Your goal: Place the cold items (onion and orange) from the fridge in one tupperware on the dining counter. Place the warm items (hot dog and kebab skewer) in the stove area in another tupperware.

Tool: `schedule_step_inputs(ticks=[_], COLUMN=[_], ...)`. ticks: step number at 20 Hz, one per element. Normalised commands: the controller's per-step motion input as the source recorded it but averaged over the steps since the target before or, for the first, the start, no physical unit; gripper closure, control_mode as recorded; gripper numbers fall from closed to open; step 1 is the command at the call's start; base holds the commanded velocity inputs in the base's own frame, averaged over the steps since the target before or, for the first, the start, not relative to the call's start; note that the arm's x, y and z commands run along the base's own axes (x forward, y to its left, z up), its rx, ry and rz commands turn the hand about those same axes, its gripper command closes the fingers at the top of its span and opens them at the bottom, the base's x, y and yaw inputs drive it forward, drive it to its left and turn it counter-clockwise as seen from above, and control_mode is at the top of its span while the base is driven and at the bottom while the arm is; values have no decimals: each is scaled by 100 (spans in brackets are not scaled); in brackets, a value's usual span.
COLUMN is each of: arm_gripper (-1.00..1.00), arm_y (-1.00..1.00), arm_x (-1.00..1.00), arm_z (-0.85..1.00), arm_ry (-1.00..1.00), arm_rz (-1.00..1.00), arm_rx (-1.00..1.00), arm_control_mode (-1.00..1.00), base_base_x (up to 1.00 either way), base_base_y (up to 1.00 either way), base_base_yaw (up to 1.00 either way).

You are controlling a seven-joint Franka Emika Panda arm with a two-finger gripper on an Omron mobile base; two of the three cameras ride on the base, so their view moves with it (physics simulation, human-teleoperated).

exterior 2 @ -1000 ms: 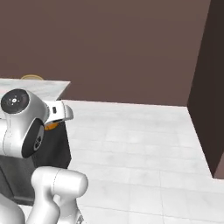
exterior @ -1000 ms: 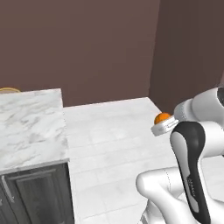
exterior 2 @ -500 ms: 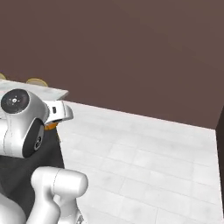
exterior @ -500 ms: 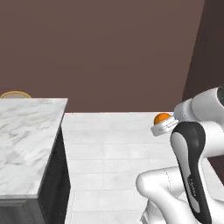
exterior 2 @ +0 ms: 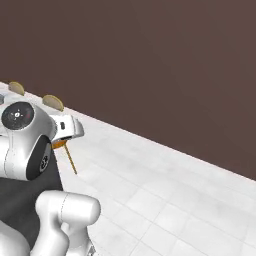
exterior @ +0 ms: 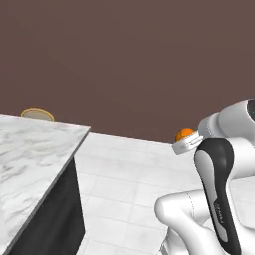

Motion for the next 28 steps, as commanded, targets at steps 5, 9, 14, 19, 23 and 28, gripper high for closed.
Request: schedule_step_inputs(ticks=[5,9,14,19,23,28], arm_gripper=[100,100,100,100,100,100], arm_y=[0,0,0,0,0,0], arm_x=[0,0,0,0,0,0], arm_z=[0,0,0,0,0,0], arm_ry=[0,0,0,0,0,0], arm_rz=[0,0,0,0,0,0], arm_rx=[0,0,0,0,0,0], arm_control_mode=[100,100,100,100,100,100], base_base_x=[100,96,94,93,92,99], base_base_y=[-80,-88,-92,-90,-86,-76], base_base_yaw=[45,43,42,42,44,47])
